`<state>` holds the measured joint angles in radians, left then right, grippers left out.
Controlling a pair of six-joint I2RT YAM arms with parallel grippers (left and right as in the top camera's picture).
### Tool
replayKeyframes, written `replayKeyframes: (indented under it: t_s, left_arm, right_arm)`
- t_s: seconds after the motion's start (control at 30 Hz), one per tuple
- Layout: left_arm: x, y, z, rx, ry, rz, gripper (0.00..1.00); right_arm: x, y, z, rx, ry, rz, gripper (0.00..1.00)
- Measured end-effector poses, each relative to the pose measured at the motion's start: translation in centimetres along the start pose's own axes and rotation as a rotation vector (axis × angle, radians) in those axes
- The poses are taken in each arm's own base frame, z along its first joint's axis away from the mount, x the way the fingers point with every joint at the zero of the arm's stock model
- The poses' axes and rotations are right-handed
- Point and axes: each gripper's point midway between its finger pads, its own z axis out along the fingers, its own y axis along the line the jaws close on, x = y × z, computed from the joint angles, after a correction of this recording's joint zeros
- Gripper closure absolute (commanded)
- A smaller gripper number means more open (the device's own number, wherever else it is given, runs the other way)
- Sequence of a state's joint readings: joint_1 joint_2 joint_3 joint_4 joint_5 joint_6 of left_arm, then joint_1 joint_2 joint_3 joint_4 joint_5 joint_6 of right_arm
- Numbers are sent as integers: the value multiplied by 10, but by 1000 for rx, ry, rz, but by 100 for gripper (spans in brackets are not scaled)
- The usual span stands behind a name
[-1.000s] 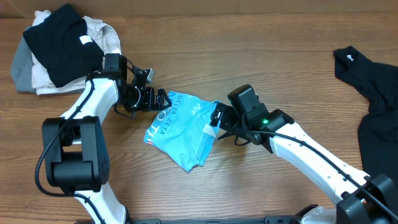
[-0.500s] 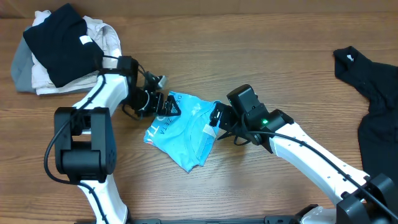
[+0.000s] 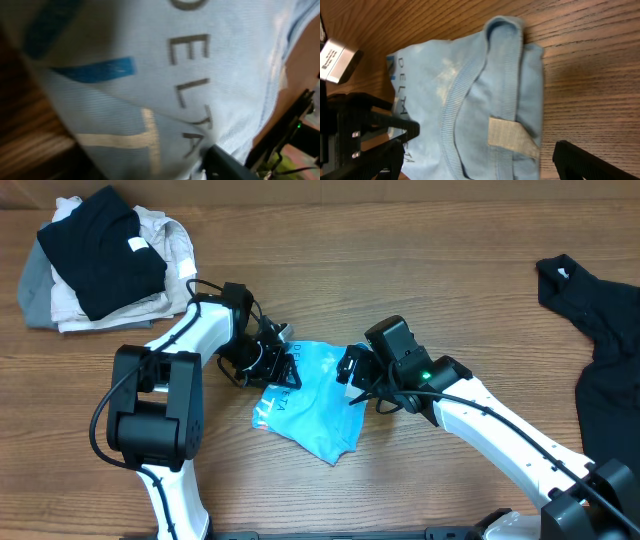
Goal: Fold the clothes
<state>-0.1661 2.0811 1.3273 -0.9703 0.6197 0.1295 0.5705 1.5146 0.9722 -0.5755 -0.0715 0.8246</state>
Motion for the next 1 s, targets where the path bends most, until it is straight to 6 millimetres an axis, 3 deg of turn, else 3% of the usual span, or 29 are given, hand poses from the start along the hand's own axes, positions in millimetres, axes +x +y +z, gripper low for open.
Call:
replayKeyframes:
  t_s: [0.07,0.13,0.17,0.43,0.67,0.83,1.0]
  left_arm:
    - [-5,-1,3,4,-19,1,64]
    - [-12,-3,7,10,-41,2,89]
    - [-15,-3,9,14,-51,3,96]
    - [-39,-13,12,47,-136,13,96]
    - [-75,-14,6,49,-275,52,96]
    - [-96,4,-9,6,-371,44,96]
    - [-123,38,-42,-115,-495,59,96]
  right_arm:
    - [0,0,0,0,1,1,0]
    - [0,0,0,-1,2,0,0]
    - [1,0,0,0,2,1,0]
    - [0,0,0,0,2,-2,1]
    - [1,-1,0,3,6,-2,1]
    - [1,-1,0,6,5,-2,1]
    - [1,-1,0,6,3,-3,2]
